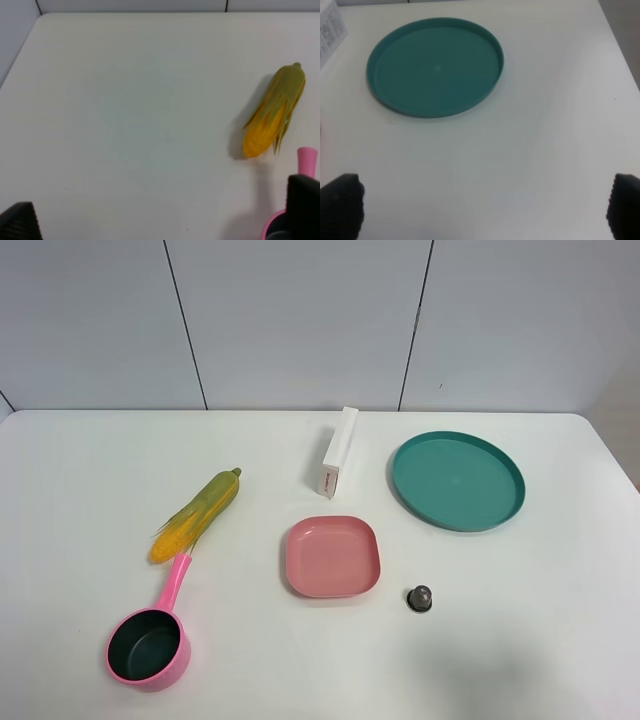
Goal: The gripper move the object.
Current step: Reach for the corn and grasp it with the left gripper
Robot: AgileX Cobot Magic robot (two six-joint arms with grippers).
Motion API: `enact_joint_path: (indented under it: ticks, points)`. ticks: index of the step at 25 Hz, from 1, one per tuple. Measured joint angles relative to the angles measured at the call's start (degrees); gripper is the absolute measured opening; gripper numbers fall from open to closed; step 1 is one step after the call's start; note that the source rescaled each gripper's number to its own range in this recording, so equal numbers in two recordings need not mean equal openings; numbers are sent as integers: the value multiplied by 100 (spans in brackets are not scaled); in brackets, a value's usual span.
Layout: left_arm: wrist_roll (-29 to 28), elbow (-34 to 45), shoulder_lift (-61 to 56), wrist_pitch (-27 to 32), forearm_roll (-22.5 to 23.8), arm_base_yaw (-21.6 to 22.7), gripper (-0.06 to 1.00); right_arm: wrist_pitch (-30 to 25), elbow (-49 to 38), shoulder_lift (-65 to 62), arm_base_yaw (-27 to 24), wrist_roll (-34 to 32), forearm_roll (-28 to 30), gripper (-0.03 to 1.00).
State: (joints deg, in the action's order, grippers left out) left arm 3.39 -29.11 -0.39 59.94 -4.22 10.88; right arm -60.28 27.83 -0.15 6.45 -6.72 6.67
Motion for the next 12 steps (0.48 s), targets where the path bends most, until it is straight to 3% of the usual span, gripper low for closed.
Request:
enact_joint_path:
  ticks: [12]
  points:
    - [0, 0, 0, 0, 0, 0, 100, 0, 0, 0, 0, 0, 0, 100]
